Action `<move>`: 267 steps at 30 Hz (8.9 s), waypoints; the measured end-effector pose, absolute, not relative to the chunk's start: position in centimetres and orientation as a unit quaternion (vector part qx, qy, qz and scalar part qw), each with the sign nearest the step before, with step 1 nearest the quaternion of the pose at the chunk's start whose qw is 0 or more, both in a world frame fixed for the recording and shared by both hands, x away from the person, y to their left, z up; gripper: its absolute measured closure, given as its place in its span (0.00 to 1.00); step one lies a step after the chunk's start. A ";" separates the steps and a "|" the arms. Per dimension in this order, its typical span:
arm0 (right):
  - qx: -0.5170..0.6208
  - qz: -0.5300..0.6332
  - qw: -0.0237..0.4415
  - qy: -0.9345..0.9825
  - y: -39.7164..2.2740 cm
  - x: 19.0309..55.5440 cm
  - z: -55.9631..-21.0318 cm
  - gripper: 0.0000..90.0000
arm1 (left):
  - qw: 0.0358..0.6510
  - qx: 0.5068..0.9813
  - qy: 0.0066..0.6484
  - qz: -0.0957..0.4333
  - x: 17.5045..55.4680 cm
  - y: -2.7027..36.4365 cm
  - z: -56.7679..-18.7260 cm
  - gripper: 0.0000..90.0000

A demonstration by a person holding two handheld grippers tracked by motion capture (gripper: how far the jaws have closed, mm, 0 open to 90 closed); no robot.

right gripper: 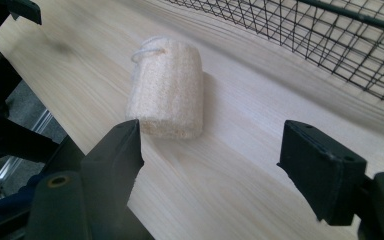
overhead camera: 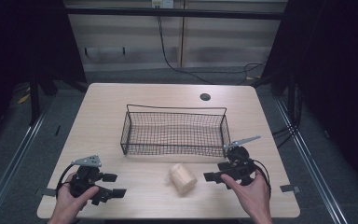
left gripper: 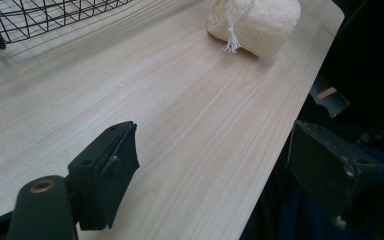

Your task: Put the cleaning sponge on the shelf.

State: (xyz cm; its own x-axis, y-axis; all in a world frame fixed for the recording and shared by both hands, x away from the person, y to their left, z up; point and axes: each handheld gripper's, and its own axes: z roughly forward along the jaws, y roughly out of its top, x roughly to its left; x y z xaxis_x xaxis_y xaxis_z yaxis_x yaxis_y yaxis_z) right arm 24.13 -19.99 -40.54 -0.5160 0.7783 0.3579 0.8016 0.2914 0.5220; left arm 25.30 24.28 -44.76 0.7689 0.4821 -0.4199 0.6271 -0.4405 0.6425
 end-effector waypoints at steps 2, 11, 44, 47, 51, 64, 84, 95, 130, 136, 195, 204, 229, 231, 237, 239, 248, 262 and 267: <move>-0.484 -0.330 0.025 -0.810 -19.3 24.6 -40.3 0.27 | 0.415 0.844 0.329 -0.087 25.3 24.3 -44.7 0.22; -0.468 -0.312 0.055 -0.825 -17.4 25.9 -40.1 0.25 | 0.414 0.844 0.328 -0.087 25.2 24.2 -44.8 0.22; -0.437 -0.169 0.122 -0.875 -10.9 30.4 -41.4 0.28 | 0.414 0.845 0.326 -0.088 25.1 24.2 -44.7 0.22; -0.436 -0.157 0.123 -0.878 -10.5 30.7 -41.8 0.29 | 0.415 0.845 0.326 -0.089 25.2 24.2 -44.7 0.22; -0.433 -0.140 0.126 -0.881 -9.8 31.0 -42.2 0.29 | 0.415 0.844 0.327 -0.090 25.2 24.3 -44.7 0.22; -0.432 -0.111 0.136 -0.884 -9.0 31.6 -43.7 0.26 | 0.415 0.844 0.327 -0.088 25.2 24.4 -44.7 0.22; -0.440 -0.099 0.152 -0.880 -8.2 31.7 -45.2 0.29 | 0.415 0.845 0.325 -0.091 25.2 24.4 -44.7 0.22; -0.430 -0.112 0.151 -0.883 -8.4 31.5 -44.4 0.29 | 0.415 0.844 0.327 -0.090 25.2 24.4 -44.7 0.22; -0.407 -0.136 0.149 -0.891 -10.3 31.3 -39.9 0.29 | 0.415 0.843 0.330 -0.090 25.2 24.4 -44.7 0.22; -0.407 -0.135 0.143 -0.892 -10.6 31.4 -38.9 0.29 | 0.415 0.844 0.329 -0.089 25.2 24.4 -44.7 0.22; -0.502 -0.132 0.097 -0.849 -14.7 37.9 -33.9 0.29 | 0.416 0.843 0.328 -0.089 25.2 24.4 -44.7 0.22; -0.551 -0.134 0.079 -0.820 -16.2 39.2 -34.4 0.29 | 0.416 0.843 0.329 -0.088 25.2 24.4 -44.7 0.22; -0.608 -0.121 0.063 -0.782 -18.0 41.4 -37.4 0.29 | 0.416 0.842 0.330 -0.089 25.2 24.4 -44.7 0.22; -0.613 -0.119 0.062 -0.778 -18.1 41.5 -37.9 0.29 | 0.416 0.842 0.331 -0.089 25.2 24.5 -44.7 0.22; -0.632 -0.117 0.065 -0.763 -18.6 41.8 -39.3 0.29 | 0.417 0.842 0.331 -0.089 25.2 24.5 -44.7 0.22; -0.636 -0.113 0.064 -0.761 -18.8 41.8 -39.7 0.29 | 0.417 0.842 0.330 -0.088 25.2 24.5 -44.7 0.22; -0.649 -0.103 0.060 -0.751 -19.3 41.7 -40.7 0.29 | 0.415 0.843 0.329 -0.089 25.2 24.4 -44.7 0.22; -0.666 -0.087 0.037 -0.740 -19.1 41.4 -41.8 0.29 | 0.415 0.844 0.329 -0.088 25.2 24.4 -44.7 0.22; -0.667 -0.081 0.031 -0.740 -19.0 41.3 -42.2 0.29 | 0.414 0.844 0.329 -0.088 25.2 24.4 -44.7 0.22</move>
State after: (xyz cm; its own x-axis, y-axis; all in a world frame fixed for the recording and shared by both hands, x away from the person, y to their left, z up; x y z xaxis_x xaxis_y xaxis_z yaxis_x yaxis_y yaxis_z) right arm 41.30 -18.95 -42.19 -0.1081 0.9820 0.1546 0.9922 0.0968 0.0787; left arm 25.24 24.41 -44.72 0.7673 0.4832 -0.4216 0.6291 -0.4401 0.6407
